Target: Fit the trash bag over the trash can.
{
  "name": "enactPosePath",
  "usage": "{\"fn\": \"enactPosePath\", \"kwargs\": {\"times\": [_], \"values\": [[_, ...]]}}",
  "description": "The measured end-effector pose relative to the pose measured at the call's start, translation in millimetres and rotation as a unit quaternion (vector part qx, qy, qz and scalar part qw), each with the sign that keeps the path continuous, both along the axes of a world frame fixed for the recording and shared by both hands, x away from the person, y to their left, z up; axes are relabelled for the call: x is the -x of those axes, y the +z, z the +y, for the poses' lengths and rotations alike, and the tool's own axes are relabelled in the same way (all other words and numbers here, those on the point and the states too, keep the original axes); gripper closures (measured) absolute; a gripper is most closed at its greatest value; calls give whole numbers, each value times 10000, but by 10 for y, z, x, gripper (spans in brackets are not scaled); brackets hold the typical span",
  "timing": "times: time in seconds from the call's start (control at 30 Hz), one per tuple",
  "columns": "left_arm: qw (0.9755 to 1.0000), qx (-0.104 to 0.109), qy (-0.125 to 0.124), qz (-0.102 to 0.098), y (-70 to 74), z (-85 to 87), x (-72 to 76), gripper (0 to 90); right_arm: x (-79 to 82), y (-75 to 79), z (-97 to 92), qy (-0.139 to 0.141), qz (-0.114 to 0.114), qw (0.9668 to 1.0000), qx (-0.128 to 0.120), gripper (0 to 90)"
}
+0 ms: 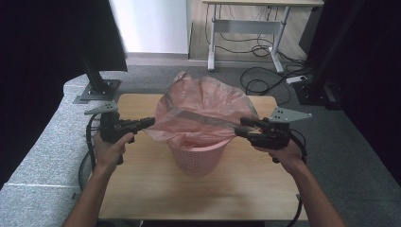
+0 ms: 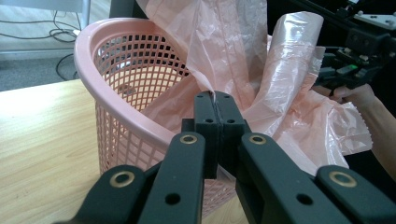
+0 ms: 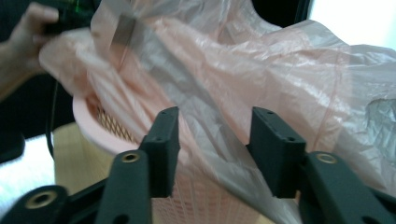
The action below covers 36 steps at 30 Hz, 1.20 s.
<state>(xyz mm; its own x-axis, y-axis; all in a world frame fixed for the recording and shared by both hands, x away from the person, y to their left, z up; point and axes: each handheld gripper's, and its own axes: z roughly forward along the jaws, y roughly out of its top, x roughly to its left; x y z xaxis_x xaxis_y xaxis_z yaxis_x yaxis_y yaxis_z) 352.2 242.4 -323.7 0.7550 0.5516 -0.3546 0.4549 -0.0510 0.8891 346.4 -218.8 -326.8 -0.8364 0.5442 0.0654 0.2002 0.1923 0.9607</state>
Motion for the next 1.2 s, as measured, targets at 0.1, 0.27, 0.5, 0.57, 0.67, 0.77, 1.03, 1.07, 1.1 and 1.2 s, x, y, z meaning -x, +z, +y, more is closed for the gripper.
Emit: {"fn": "enactPosePath", "kwargs": {"times": [0.1,0.27,0.5,0.57,0.67,0.77,1.03,1.07,1.1,1.2], "values": [[10000,33,-10,19,2,-4,-5,893,-36,5,50,-64,128,9999,-33,407],[10000,47,-16,31,2,-8,-9,893,-100,14,113,-271,153,9994,-136,369],[10000,44,-13,5,0,4,24,892,-23,-24,221,-249,175,9990,315,675],[10000,64,-22,13,-12,17,44,892,54,-36,210,-210,81,9994,280,779],[10000,72,-44,14,-43,39,74,892,192,-81,151,2,45,9999,128,885],[9998,131,-133,83,-101,43,100,894,325,-168,98,356,158,9992,-114,893],[9993,212,-249,154,-233,89,158,896,529,-393,204,918,49,9958,5,893],[9992,250,-276,170,-251,102,161,897,541,-416,231,934,11,9956,82,893],[9990,270,-295,189,-269,116,164,897,556,-443,263,1006,-11,9949,112,894],[9986,313,-362,216,-325,156,183,897,605,-505,349,1119,-158,9931,309,894]]}}
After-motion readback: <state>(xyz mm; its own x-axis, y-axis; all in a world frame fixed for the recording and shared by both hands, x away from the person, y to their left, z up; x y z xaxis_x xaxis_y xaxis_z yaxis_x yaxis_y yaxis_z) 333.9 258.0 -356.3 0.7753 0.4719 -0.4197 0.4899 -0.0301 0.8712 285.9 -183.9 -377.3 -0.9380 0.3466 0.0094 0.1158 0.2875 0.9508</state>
